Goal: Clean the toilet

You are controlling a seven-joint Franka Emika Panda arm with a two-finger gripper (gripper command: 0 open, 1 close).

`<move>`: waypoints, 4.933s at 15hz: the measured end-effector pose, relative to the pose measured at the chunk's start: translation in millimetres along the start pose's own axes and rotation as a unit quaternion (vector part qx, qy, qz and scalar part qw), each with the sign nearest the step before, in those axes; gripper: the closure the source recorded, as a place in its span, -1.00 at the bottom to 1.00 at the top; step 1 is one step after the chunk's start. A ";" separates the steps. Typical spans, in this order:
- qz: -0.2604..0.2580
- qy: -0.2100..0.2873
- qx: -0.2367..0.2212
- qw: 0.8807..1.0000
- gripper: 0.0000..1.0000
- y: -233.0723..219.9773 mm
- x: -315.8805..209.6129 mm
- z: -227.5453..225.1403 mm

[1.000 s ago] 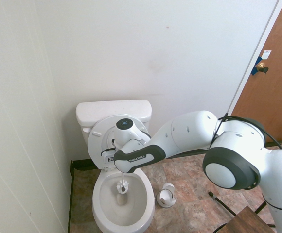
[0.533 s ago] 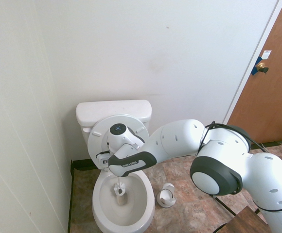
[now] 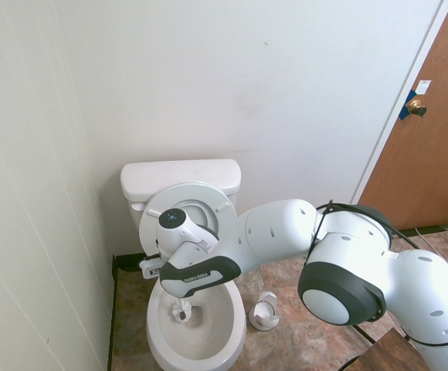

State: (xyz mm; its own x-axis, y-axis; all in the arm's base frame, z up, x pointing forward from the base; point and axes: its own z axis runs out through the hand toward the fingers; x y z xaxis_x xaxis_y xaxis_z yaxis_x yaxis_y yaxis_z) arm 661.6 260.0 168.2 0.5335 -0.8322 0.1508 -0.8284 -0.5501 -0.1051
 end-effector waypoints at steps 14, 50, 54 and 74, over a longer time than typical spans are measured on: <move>-0.066 -0.089 -0.090 0.990 1.00 117.6 -52.3 11.9; -0.044 -0.066 0.017 0.997 1.00 166.2 71.9 -239.0; -0.008 -0.061 0.026 0.998 1.00 226.7 132.0 -273.3; 0.101 -0.125 -0.101 0.982 1.00 323.2 288.3 -33.1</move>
State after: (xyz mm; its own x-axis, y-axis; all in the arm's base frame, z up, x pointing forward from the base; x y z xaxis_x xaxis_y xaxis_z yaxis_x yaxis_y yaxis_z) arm 542.1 -155.4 210.3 0.3583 -0.9280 -0.1021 -0.9255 -0.3674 0.0923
